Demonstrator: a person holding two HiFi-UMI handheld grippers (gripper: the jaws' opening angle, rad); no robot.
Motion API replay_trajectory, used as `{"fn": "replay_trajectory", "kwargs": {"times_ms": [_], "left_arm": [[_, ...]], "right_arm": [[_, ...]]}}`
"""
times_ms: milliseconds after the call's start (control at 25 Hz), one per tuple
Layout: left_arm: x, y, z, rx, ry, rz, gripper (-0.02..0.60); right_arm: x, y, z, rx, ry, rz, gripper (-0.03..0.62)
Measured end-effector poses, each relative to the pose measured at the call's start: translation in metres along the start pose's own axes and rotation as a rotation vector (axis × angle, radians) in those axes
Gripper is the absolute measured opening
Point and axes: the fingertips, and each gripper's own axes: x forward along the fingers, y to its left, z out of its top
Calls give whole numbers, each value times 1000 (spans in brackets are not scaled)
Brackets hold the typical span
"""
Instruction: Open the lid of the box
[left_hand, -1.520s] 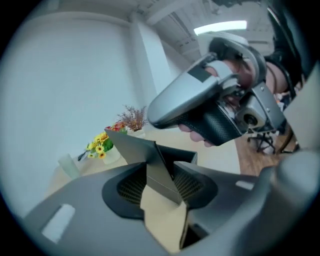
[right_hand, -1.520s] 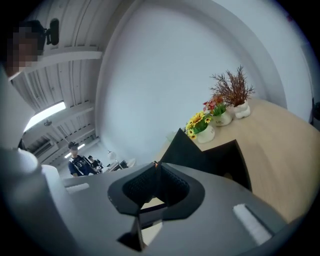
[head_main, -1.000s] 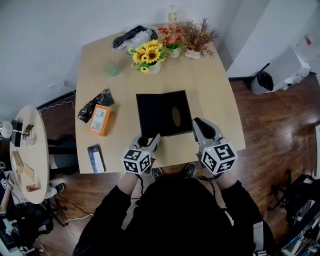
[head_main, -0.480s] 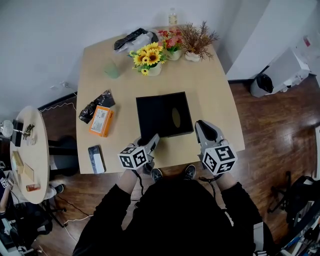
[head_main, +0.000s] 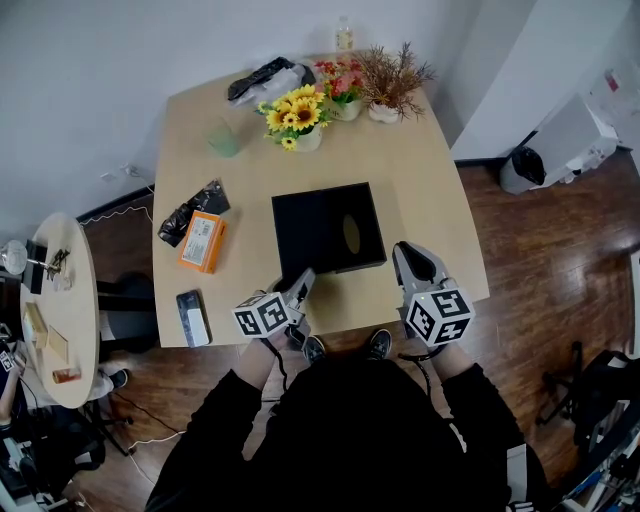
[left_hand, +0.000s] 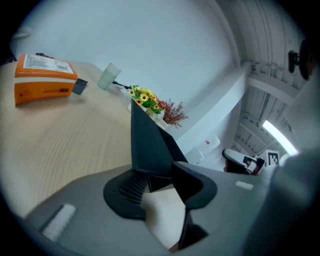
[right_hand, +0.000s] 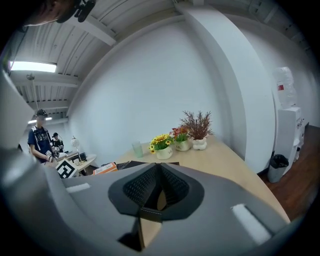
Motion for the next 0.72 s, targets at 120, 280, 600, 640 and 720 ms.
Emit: {"fn": "replay_trajectory", "kwargs": {"times_ms": [120,280,600,640,720], "left_arm": [[-12,6,0,-95,-41,15,132],[-35,24,-1,-274,-117,32,132],[-67,22,22,-201,-200,108,132],[-67,9,33,-139,-209,99,130],[-67,-18,56,-26,-235,72,130]], "right_arm": [[1,-8,-5,2,12,-19,25],[1,-16,-11,17,23,-39,21],[0,-10,-13,6,29,-29,21],[-1,-9,-11,4,27,-26,21],[-1,-5,-8,3,19,-19,21]]}}
